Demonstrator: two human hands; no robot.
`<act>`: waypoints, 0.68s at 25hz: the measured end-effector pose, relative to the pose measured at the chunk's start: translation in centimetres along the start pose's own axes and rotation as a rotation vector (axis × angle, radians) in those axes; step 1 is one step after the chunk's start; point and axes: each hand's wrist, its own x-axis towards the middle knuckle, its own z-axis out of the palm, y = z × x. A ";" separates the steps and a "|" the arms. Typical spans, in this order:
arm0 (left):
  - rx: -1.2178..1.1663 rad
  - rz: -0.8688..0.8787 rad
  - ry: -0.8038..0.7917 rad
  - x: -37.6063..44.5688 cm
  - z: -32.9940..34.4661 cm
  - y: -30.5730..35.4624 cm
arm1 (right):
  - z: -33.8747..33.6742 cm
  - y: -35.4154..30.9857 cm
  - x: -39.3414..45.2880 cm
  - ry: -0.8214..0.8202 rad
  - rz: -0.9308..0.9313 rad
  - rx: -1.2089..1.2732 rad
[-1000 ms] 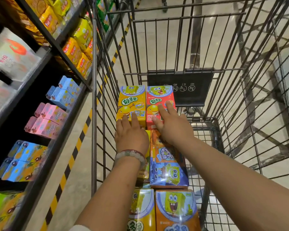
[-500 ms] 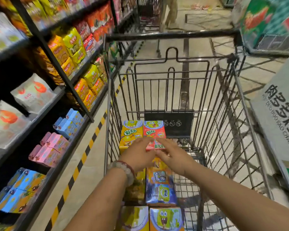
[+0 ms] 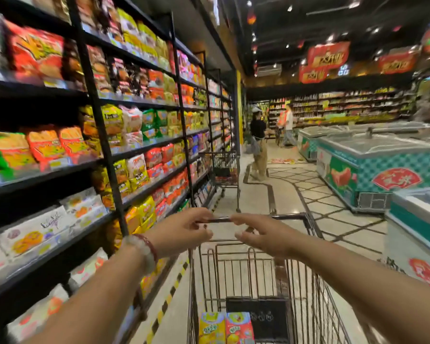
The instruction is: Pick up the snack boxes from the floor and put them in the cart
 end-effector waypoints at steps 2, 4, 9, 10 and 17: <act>0.050 -0.033 0.013 -2.7 -3.5 0.8 | -2.7 -1.9 -0.8 -0.005 -0.022 -0.079; 0.083 -0.089 0.053 -6.2 -6.2 1.8 | -4.8 -3.7 -2.3 0.012 -0.059 -0.148; 0.127 -0.248 0.207 -16.8 -7.5 5.6 | -6.5 -7.0 -6.9 -0.032 -0.200 -0.121; 0.128 -0.276 0.223 -19.0 -7.1 6.4 | -6.1 -7.6 -7.7 -0.050 -0.243 -0.123; 0.191 -0.621 0.339 -37.2 -5.8 13.5 | -1.4 -17.2 -13.4 -0.257 -0.566 -0.070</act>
